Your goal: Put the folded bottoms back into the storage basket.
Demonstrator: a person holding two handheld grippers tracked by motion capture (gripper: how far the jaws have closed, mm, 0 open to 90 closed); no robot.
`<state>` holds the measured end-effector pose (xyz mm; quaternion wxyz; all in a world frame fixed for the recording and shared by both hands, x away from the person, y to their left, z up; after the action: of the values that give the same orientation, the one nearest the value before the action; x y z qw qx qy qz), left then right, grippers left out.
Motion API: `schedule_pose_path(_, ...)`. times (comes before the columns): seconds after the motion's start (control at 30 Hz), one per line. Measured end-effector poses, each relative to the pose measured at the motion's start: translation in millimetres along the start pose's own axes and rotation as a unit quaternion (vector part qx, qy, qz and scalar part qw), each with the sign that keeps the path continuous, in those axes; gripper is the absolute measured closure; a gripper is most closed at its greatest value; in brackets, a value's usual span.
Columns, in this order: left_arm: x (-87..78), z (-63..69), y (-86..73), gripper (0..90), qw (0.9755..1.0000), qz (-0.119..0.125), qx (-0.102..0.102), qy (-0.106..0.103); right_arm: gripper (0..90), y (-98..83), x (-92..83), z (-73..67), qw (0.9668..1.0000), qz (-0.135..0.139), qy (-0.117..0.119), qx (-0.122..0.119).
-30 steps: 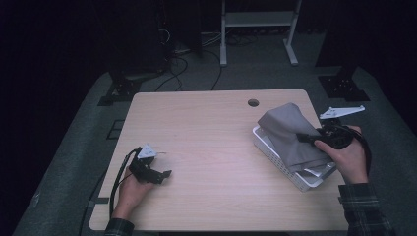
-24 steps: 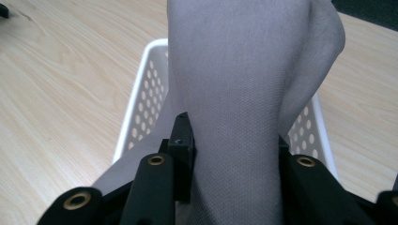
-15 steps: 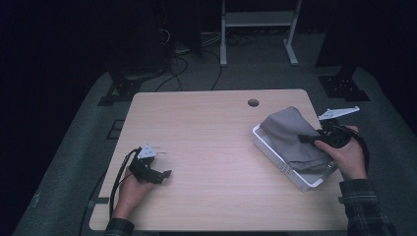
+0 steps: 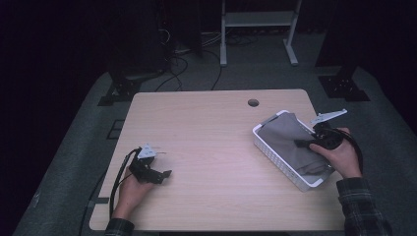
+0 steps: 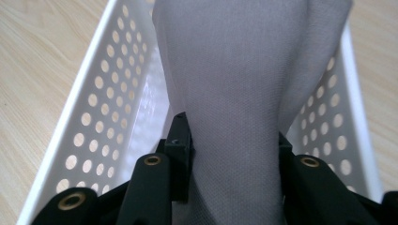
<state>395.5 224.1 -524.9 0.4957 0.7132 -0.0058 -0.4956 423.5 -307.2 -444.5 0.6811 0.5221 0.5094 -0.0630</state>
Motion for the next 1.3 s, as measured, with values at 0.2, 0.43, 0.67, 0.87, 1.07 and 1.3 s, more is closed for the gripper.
schedule_pose_path(0.2,0.0,0.0,0.0,0.0,1.0,0.0,0.0,0.0,60.4,-3.6,12.8,-1.1,0.9997,-0.024,-0.003,-0.002)
schedule_pose_path(0.43,-0.1,0.1,0.0,0.0,1.0,0.0,0.0,0.001,55.0,-4.3,25.4,-3.8,0.9987,-0.047,-0.013,-0.014)
schedule_pose_path(0.67,0.0,0.3,-0.1,0.0,1.0,0.0,-0.001,0.0,46.0,-6.8,32.4,-6.8,0.9975,-0.066,-0.011,-0.024)
schedule_pose_path(0.87,0.1,0.5,0.0,0.0,1.0,0.001,-0.002,0.001,43.7,-3.1,21.8,-6.4,0.9987,-0.047,-0.01,-0.02)
schedule_pose_path(1.07,0.1,0.6,0.0,0.0,1.0,0.001,-0.002,0.001,44.6,6.6,-0.4,-3.3,0.9992,-0.026,-0.024,-0.019)
schedule_pose_path(1.3,0.1,0.7,-0.1,0.0,1.0,0.001,-0.002,0.001,57.9,6.4,-22.2,13.8,0.9979,-0.015,-0.063,-0.002)
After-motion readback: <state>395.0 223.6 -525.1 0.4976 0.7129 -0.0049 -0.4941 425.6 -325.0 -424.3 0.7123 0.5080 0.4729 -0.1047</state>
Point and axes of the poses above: each handheld gripper's, and its own axes: x roughly forward along the jaws, y roughly out of its top, z roughly to its right, the point moved 6 cm from there along x, roughly forward along the jaws
